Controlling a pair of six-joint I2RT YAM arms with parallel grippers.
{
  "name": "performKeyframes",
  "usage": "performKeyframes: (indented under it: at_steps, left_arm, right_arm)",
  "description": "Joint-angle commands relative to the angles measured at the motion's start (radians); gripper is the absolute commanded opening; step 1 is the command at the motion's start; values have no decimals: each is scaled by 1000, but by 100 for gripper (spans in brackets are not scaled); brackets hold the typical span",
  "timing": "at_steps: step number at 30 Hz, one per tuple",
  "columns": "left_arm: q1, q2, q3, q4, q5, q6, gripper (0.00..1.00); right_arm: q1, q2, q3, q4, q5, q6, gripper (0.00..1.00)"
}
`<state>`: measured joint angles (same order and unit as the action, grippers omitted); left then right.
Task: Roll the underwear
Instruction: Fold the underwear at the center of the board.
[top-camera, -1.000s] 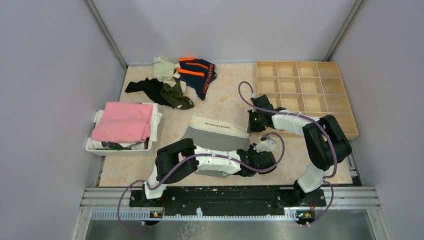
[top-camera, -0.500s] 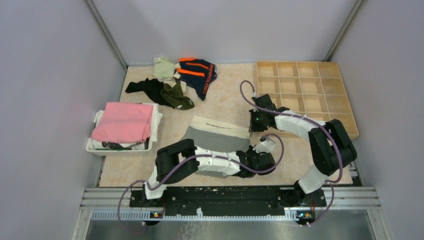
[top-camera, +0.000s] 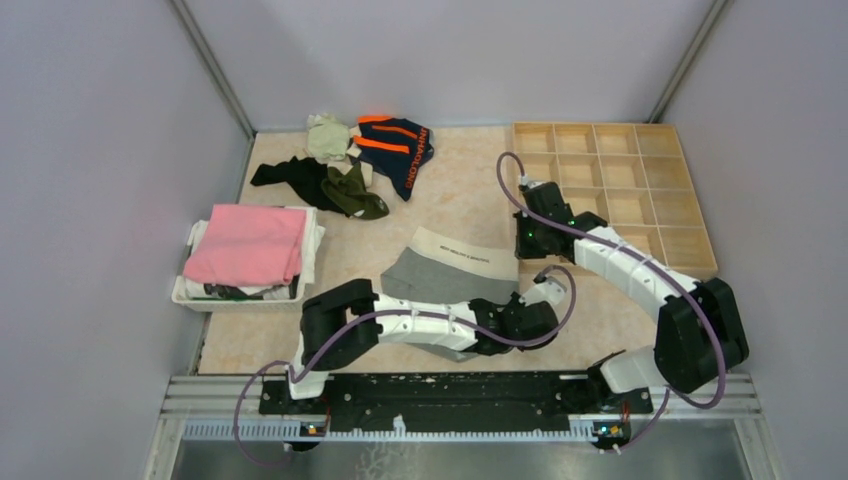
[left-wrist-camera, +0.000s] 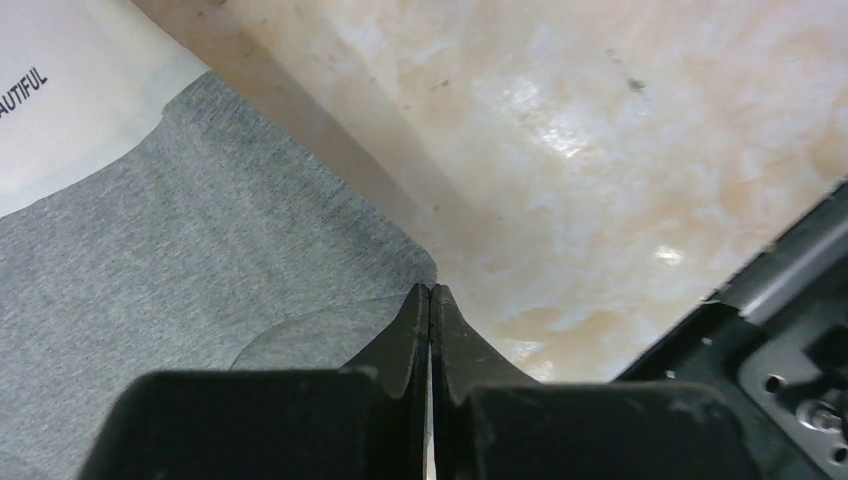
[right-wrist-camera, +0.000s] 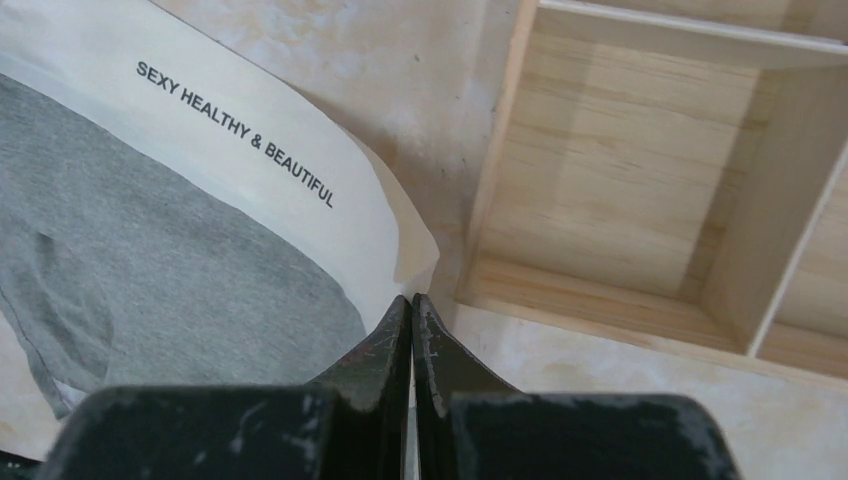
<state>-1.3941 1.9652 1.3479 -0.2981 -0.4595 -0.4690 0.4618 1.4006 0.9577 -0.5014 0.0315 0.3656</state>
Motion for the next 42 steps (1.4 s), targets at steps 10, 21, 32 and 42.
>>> performKeyframes:
  at_steps: [10,21,32,42]
  left_arm:
    - [10,-157,3,88,88,-12,0]
    - [126,-363,-225,166,131,-25,0]
    - [237,-562,-385,138,149,11,0]
    - [334,-688,-524,75,99,26,0]
  right_arm:
    - [-10,-147,29,-134,73,-33,0]
    - [1,-88,101,-86,-99,27,0]
    - [78,96,266,-29,-125,118,0]
    - [84,283,344,85,-173,181,0]
